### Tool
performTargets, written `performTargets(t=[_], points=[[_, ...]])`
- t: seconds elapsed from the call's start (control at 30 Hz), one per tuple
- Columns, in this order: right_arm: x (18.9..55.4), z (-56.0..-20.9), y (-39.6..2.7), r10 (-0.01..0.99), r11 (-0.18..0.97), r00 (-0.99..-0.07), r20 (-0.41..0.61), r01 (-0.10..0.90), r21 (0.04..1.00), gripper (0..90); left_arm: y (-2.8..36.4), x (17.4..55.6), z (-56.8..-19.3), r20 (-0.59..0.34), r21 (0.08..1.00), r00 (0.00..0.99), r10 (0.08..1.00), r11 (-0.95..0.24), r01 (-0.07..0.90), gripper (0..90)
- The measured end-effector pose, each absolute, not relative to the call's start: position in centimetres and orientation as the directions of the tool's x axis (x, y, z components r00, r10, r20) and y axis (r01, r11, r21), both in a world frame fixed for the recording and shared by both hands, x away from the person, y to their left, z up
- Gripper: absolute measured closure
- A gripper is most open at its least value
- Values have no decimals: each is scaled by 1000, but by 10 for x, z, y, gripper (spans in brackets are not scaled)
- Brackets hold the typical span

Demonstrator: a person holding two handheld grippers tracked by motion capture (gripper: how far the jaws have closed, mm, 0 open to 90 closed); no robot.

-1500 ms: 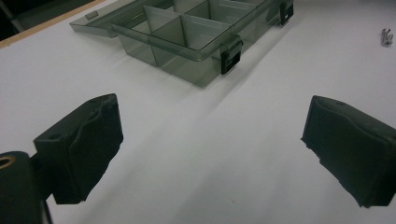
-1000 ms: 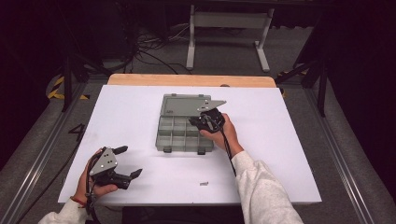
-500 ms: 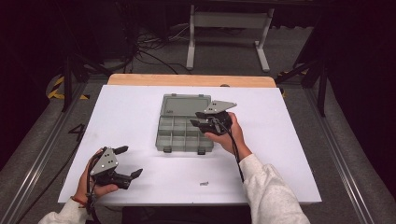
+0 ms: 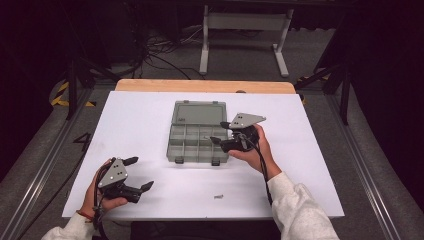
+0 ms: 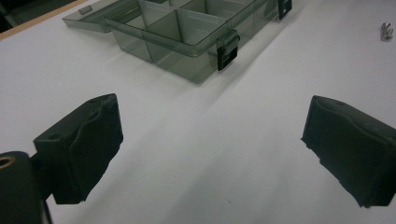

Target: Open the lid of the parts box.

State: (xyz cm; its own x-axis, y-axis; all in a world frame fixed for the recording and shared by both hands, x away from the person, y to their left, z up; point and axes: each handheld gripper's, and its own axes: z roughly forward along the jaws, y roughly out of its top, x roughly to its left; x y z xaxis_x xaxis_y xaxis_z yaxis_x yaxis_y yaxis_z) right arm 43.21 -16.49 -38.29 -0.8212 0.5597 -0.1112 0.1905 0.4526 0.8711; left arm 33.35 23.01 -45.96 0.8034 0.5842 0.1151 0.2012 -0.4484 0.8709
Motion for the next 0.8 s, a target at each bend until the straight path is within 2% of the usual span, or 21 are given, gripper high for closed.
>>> performTargets(t=[0.13,0.33,0.8], points=[[425,-380,-174,579,453,-803,-142,172,875,246,231,333,-460,116,871,802,586,-448,201,57],[418,-380,-183,591,462,-792,-155,175,870,168,230,333,-460,117,871,803,584,-450,200,56],[396,-386,-201,582,476,-794,-179,154,866,146,233,338,-462,100,875,809,580,-439,206,56]])
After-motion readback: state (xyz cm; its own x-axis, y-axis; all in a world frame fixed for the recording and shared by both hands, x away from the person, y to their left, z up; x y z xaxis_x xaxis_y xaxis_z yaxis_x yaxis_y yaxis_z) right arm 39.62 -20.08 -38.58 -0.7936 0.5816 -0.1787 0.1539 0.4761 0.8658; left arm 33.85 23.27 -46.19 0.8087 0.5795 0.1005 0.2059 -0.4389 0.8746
